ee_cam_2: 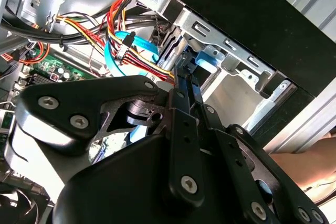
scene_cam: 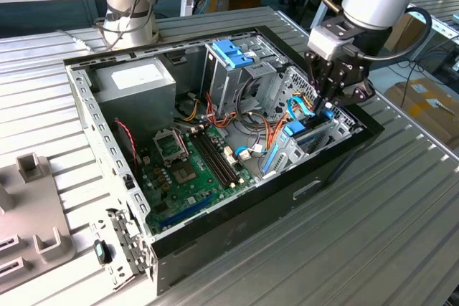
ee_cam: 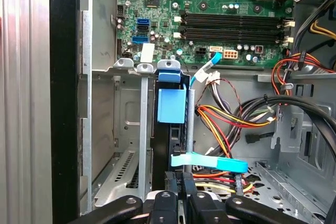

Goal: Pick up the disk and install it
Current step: 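Insert the second disk wire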

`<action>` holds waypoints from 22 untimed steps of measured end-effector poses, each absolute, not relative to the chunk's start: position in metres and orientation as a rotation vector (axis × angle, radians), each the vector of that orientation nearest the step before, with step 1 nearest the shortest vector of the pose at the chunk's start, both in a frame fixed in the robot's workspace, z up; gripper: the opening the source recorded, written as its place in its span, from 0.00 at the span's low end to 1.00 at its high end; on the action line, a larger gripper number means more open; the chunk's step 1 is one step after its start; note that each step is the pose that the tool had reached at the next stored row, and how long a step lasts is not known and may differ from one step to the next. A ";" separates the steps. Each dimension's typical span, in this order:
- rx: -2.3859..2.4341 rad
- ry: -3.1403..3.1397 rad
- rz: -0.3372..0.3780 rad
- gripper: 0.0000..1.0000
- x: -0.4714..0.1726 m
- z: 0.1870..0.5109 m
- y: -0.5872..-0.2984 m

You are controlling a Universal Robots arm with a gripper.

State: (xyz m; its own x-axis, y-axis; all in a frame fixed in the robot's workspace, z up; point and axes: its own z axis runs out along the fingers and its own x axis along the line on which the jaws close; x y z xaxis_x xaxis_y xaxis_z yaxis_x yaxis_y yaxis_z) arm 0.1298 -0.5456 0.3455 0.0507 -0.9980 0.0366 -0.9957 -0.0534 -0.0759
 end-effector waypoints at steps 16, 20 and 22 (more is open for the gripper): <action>-2.255 2.141 -0.123 0.16 0.130 0.341 -0.546; -2.255 2.140 -0.123 0.16 0.130 0.340 -0.546; -2.255 2.140 -0.123 0.16 0.130 0.340 -0.546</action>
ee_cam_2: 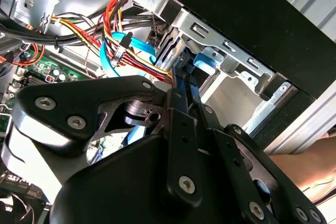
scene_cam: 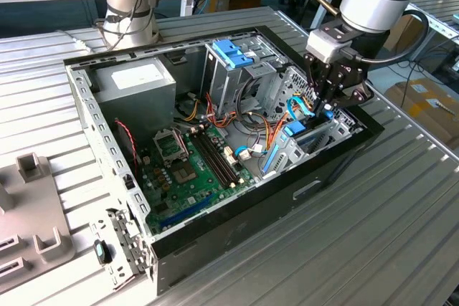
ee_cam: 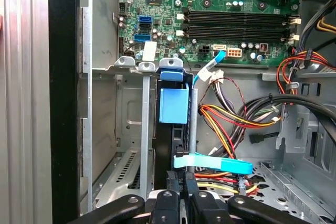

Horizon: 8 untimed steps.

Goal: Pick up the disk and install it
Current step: 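Insert the second disk wire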

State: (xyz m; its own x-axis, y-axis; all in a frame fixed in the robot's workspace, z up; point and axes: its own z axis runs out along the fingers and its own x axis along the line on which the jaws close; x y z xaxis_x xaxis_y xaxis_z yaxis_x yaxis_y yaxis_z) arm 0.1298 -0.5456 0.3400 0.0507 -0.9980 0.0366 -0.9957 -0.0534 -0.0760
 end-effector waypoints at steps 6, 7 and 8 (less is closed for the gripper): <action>-2.255 2.140 -0.122 0.24 0.130 0.340 -0.546; -2.255 2.140 -0.123 0.24 0.130 0.340 -0.546; -2.255 2.140 -0.123 0.24 0.130 0.340 -0.546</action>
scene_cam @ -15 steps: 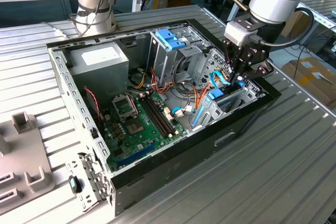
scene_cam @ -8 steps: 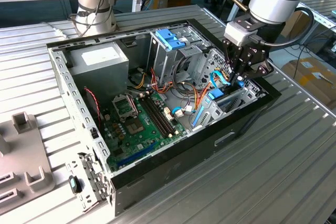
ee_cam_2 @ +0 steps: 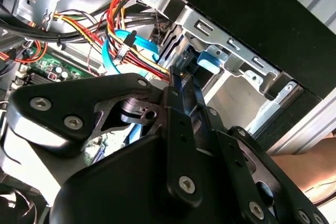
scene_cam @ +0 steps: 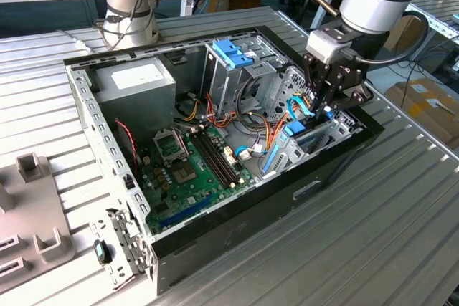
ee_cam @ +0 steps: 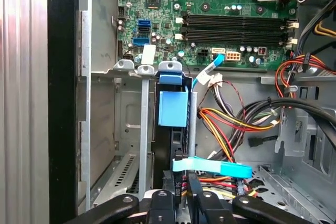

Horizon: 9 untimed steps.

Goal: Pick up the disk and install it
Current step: 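Insert the second disk wire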

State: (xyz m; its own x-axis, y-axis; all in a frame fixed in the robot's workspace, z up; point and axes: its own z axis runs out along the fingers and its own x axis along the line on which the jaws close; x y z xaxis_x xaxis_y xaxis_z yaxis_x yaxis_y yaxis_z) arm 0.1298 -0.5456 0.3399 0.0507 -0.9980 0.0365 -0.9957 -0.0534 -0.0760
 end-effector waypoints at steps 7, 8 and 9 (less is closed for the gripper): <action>-2.255 2.140 -0.123 0.24 0.130 0.361 -0.546; -2.255 2.140 -0.123 0.24 0.130 0.363 -0.546; -2.255 2.140 -0.123 0.24 0.130 0.364 -0.546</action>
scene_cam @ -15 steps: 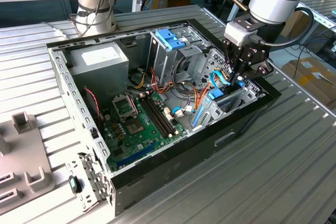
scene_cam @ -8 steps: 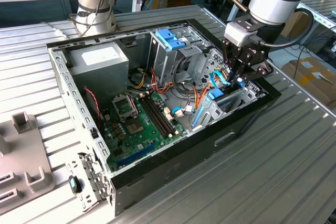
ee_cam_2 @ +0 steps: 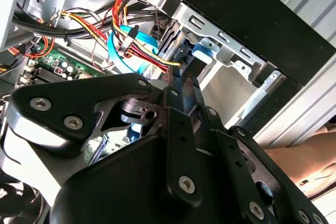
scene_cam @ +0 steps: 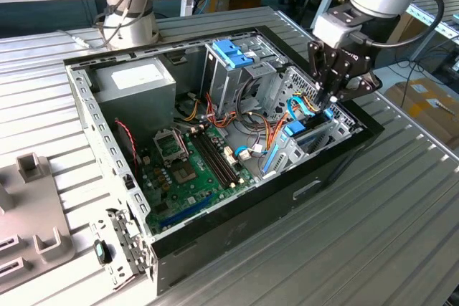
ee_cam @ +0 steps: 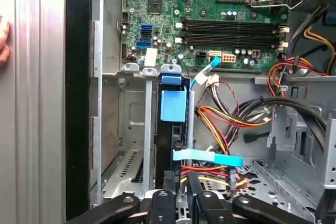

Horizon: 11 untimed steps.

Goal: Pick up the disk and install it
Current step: 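Insert the second disk wire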

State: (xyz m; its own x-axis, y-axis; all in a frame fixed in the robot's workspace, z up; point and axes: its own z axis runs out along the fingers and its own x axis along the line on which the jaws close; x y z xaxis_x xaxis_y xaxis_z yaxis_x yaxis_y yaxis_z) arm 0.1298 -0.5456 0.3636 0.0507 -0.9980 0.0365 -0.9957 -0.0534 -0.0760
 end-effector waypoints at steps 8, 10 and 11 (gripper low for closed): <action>-2.257 2.142 -0.120 0.24 0.130 0.365 -0.546; -2.264 2.148 -0.106 0.24 0.130 0.365 -0.546; -2.269 2.153 -0.095 0.24 0.130 0.365 -0.546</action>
State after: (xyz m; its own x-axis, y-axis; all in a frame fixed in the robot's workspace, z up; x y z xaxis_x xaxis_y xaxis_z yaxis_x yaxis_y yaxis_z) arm 0.1299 -0.5456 0.3650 0.0517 -0.9980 0.0354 -0.9973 -0.0535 -0.0509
